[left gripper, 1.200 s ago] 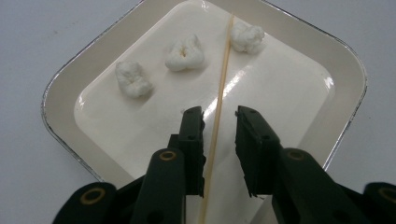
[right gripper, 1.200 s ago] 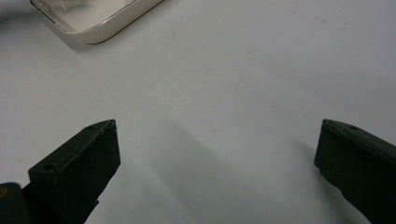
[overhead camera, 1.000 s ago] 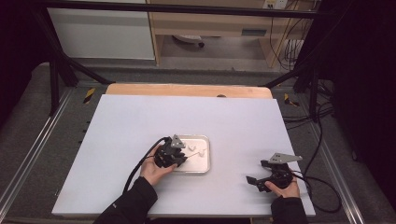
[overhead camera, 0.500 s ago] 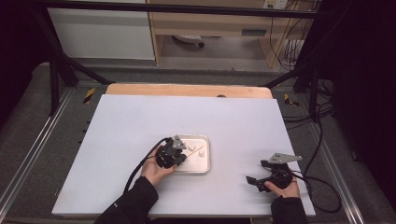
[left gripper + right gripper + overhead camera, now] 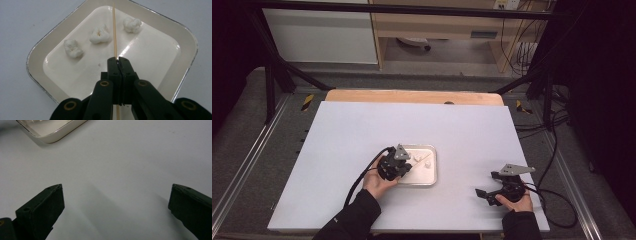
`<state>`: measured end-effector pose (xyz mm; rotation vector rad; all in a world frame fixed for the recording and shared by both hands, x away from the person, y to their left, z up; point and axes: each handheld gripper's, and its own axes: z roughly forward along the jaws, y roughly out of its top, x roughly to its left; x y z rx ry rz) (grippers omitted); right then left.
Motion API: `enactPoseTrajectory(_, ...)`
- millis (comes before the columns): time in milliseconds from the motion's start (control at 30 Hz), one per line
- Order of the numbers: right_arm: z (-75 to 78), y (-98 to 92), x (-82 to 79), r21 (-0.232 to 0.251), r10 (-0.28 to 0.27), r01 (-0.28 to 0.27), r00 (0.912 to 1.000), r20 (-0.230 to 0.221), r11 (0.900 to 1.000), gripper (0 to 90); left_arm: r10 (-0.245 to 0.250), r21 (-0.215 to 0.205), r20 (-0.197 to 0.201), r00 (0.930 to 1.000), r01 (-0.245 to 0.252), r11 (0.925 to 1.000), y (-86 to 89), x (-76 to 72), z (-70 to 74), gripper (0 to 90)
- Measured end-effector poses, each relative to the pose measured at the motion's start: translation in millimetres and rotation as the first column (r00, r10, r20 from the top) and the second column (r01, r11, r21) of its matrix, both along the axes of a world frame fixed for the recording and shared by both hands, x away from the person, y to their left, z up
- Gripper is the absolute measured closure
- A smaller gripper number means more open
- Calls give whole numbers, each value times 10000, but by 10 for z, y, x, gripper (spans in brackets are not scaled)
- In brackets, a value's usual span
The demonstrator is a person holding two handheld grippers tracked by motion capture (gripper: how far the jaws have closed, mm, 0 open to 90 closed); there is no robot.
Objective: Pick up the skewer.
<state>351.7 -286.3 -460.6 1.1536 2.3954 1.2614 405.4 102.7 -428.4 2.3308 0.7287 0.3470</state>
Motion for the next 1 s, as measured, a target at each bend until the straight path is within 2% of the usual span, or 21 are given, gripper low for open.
enactPoseTrajectory(267,64,98,-2,-438,206,-189,9990,402,9989,7,-176,-266,-179,9997,171,9995,128,-77,123,887)
enactPoseTrajectory(333,115,177,-12,-824,247,-191,9974,678,9964,7,-233,-286,-224,9995,227,9993,160,-106,150,887)
enactPoseTrajectory(467,160,258,-17,-1002,466,-375,9949,896,9943,8,-341,-321,-249,9991,333,9989,205,-166,203,886)
enactPoseTrajectory(500,187,320,-28,-1281,635,-499,9925,1043,9905,8,-378,-326,-263,9989,370,9988,213,-183,221,887)
enactPoseTrajectory(567,197,343,-28,-1434,707,-543,9912,1118,9882,8,-431,-330,-283,9987,421,9986,218,-205,246,886)
enactPoseTrajectory(633,229,416,-39,-1738,985,-753,9868,1287,9819,11,-492,-336,-306,9983,482,9983,213,-230,273,886)
enactPoseTrajectory(667,259,472,-50,-2023,1230,-914,9811,1497,9751,17,-538,-303,-327,9980,528,9981,211,-238,283,887)
enactPoseTrajectory(700,259,472,-50,-2023,1230,-914,9811,1497,9751,17,-564,-299,-336,9978,554,9980,202,-249,291,887)
enactPoseTrajectory(733,295,541,-70,-2453,1530,-1078,9730,1731,9634,21,-616,-253,-359,9975,607,9978,194,-259,302,887)
enactPoseTrajectory(767,295,541,-70,-2453,1530,-1078,9730,1731,9634,21,-631,-273,-373,9973,621,9977,180,-269,307,887)
enactPoseTrajectory(867,335,654,-110,-3111,2062,-1334,9548,2141,9410,32,-763,-218,-389,9963,755,9969,130,-289,335,887)
enactPoseTrajectory(967,358,725,-128,-3547,2359,-1458,9452,2256,9235,39,-864,-196,-404,9954,857,9961,78,-304,363,887)
enactPoseTrajectory(1000,369,747,-136,-3716,2489,-1493,9392,2365,9163,43,-920,-161,-425,9949,914,9957,58,-311,373,886)
